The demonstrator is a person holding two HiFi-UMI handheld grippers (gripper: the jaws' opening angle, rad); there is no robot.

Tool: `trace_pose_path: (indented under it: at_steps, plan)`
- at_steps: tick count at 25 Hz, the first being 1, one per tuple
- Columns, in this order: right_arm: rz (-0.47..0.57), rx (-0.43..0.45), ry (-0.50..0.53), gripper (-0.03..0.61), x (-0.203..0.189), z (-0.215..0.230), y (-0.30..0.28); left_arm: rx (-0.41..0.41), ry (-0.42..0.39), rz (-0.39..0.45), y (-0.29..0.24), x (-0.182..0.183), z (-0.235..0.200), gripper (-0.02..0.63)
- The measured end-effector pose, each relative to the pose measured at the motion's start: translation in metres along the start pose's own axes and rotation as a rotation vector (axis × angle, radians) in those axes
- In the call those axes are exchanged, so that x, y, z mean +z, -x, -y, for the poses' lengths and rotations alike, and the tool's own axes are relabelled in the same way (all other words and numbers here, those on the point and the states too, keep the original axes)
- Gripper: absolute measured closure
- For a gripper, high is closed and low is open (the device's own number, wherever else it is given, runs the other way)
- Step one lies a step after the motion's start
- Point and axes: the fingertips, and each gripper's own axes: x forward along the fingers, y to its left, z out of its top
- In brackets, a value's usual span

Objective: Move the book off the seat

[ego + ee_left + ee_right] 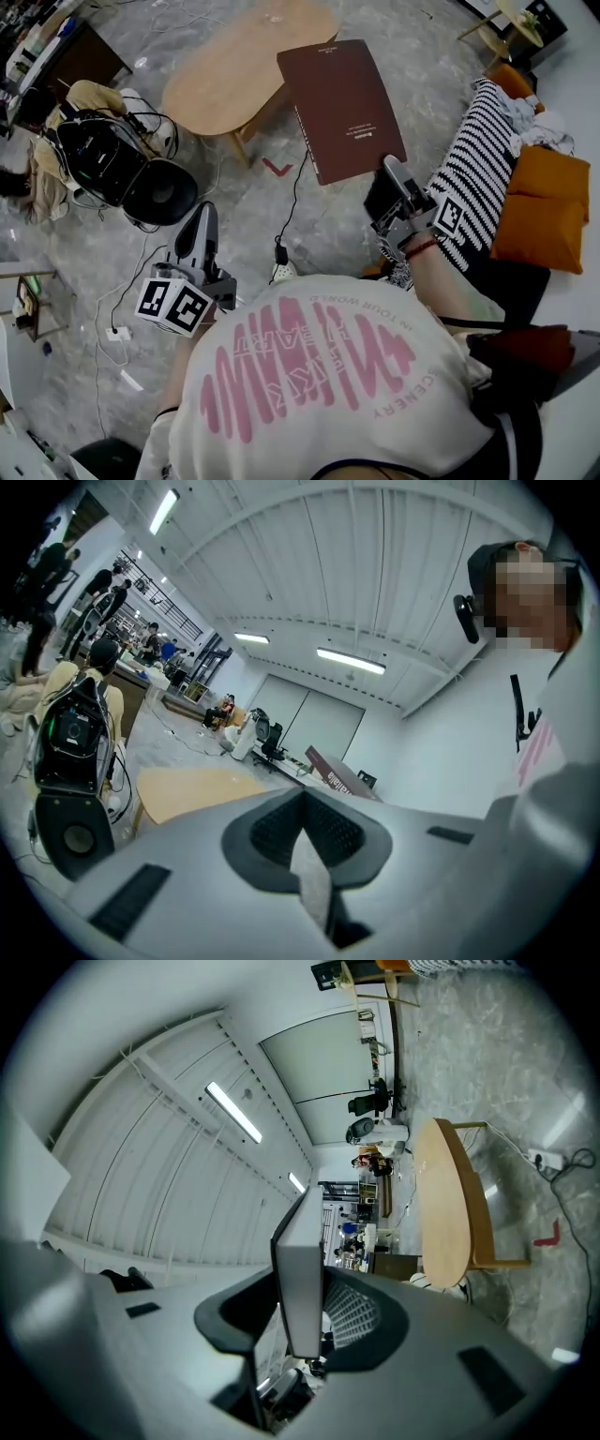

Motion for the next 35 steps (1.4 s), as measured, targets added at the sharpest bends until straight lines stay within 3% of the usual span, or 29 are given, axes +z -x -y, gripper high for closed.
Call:
trace_pose_path:
  at_steps: [15, 20, 26, 35]
  plan:
    - [-0.006, -0.06, -0.027, 0.42, -0.061, 0.047, -0.077, 0.051, 0.079, 0.0, 0.049, 0.026, -0.098, 0.606]
    - [0.003, -0.044, -0.048, 0.42, -0.061, 0.05, -0.083, 0.09, 0.093, 0.008, 0.064, 0.018, -0.098, 0.606]
    - [-0.051, -0.087, -0.025, 0.42, -0.061, 0.065, -0.084, 0.123, 0.091, 0.048, 0.07, 0.018, -0.101, 0.606]
    - [-0.109, -0.115, -0.074, 0.42, -0.06, 0.102, -0.098, 0.206, 0.118, 0.083, 0.074, 0.012, -0.114, 0.606]
